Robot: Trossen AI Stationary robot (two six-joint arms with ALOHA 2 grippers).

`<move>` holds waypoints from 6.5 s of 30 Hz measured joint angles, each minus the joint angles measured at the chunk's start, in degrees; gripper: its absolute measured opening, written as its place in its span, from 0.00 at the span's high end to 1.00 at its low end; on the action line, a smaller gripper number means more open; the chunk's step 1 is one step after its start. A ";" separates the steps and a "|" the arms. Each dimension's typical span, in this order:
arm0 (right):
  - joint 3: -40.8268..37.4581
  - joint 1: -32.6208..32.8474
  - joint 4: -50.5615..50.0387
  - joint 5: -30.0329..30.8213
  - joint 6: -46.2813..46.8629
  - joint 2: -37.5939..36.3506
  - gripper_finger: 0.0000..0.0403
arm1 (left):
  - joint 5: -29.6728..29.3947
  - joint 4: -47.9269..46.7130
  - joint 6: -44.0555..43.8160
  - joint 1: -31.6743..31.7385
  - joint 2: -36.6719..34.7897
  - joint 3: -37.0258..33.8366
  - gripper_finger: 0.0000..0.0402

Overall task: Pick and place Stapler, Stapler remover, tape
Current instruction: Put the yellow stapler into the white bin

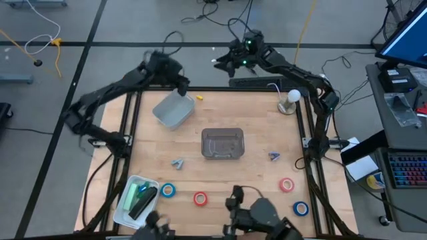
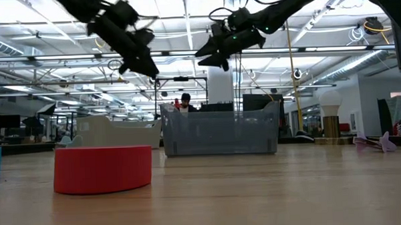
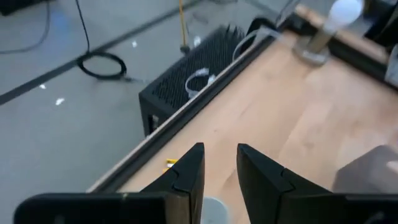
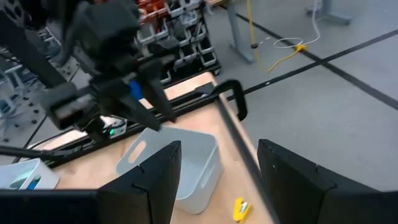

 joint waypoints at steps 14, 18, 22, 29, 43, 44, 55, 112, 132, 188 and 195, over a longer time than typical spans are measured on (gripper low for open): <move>-0.09 -4.60 -0.53 0.00 -0.02 -0.63 0.48 | 0.16 -36.10 18.94 -0.52 35.61 42.99 0.77; -0.09 -5.48 -0.49 -0.17 -0.02 -0.63 0.48 | -1.62 -36.46 29.34 -2.31 38.58 45.35 0.77; -0.09 -6.01 -0.60 -0.14 -0.02 -0.63 0.48 | -3.46 -36.78 35.88 -3.82 40.58 45.35 0.77; -0.09 -5.98 -0.64 -0.13 -0.22 -0.61 0.48 | -3.36 -36.02 38.77 -6.33 45.09 45.35 0.77; -0.09 -5.88 -1.45 -0.41 -0.03 -0.61 0.48 | -7.73 -37.19 41.81 -5.90 46.77 44.70 0.77; -0.09 -5.90 -1.45 -1.12 -0.02 -0.61 0.48 | -8.87 -37.20 42.39 -5.76 46.77 44.54 0.77; -0.09 -5.90 -1.69 -3.16 0.00 -0.61 0.48 | -10.43 -36.11 46.21 -5.84 46.77 44.41 0.77; -0.09 -5.90 -1.55 -3.16 1.90 -0.57 0.48 | -12.97 -34.98 -4.12 -6.18 51.78 44.72 0.40; -0.09 -5.88 -1.61 -3.19 1.66 -0.57 0.48 | -16.81 -43.02 -4.31 -4.13 51.58 48.58 0.40; -0.09 -5.88 -0.43 -3.19 1.53 -0.61 0.48 | -14.89 -32.57 -1.33 -4.30 51.60 40.48 0.54; -0.09 -5.88 -0.43 -3.19 1.53 -0.61 0.48 | -13.69 -32.70 -1.42 -4.26 51.60 40.58 0.60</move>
